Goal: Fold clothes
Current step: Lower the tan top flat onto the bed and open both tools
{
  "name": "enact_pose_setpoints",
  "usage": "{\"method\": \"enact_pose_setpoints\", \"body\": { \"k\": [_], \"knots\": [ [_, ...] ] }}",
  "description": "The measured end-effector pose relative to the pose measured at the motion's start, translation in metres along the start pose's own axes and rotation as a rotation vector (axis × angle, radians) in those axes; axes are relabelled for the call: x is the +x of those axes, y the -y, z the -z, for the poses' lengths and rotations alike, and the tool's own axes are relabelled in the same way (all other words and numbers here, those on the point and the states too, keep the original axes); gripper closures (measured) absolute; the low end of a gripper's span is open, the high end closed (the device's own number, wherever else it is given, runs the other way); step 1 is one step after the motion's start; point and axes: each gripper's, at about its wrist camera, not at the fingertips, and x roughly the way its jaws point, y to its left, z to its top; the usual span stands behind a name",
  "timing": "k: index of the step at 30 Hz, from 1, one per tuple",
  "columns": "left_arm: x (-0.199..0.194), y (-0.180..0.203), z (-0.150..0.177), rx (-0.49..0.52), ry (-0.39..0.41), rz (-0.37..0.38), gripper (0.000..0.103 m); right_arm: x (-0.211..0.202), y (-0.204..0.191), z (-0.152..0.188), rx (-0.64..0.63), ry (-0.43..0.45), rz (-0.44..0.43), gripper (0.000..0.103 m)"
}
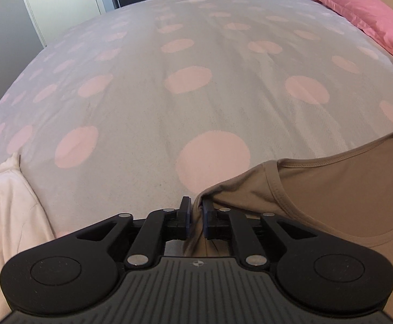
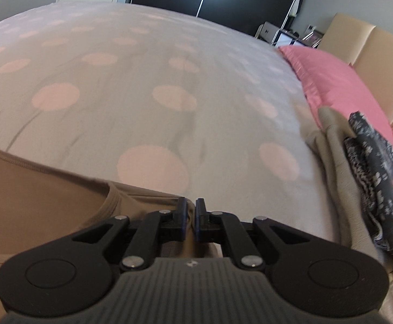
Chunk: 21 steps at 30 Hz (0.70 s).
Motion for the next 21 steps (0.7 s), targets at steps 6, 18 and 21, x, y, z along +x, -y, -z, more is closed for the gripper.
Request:
{"method": "enact_pose_setpoints", "body": {
  "k": [6, 18, 21],
  "knots": [
    [-0.036, -0.006, -0.007, -0.029, 0.057, 0.032, 0.084, -0.029, 0.011, -0.008, 0.033, 0.054, -0.040, 0.083],
    [-0.052, 0.041, -0.024, 0.058, 0.067, 0.100, 0.059, -0.055, 0.003, -0.012, 0.036, 0.077, -0.175, 0.073],
    [-0.042, 0.040, -0.027, 0.021, 0.065, 0.098, 0.060, -0.042, -0.010, -0.015, 0.018, 0.056, -0.191, 0.073]
  ]
}}
